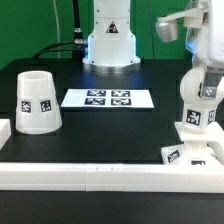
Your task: Assemble lamp
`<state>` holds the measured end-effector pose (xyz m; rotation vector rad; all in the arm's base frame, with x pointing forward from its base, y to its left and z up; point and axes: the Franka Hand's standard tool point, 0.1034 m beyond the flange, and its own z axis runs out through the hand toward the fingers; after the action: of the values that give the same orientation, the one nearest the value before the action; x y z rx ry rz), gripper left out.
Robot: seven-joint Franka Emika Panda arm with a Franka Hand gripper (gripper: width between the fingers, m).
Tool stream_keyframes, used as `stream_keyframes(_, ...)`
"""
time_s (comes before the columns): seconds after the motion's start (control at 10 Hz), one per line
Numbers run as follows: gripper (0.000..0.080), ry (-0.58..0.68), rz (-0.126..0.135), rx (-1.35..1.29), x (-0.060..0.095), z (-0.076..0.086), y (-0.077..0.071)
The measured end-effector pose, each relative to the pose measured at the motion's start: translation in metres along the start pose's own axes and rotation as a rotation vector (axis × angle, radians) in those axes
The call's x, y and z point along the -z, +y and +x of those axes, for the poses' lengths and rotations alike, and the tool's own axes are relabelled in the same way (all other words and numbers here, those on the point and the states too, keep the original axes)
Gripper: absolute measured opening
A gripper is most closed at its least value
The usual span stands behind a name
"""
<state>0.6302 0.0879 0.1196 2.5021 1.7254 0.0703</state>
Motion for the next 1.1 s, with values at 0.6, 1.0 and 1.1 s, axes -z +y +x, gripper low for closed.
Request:
stream_keyframes(0.6,0.0579,0.023,0.033,-0.549,-0.0008,-0.0024,0.0005)
stream_keyframes(1.0,0.0579,0.02,0.039,-0.816,-0.0009,-0.0022,0.0002)
stream_keyframes(1.1,0.0579,0.02,0.043,-0.905,-0.001,-0.0023,0.0002)
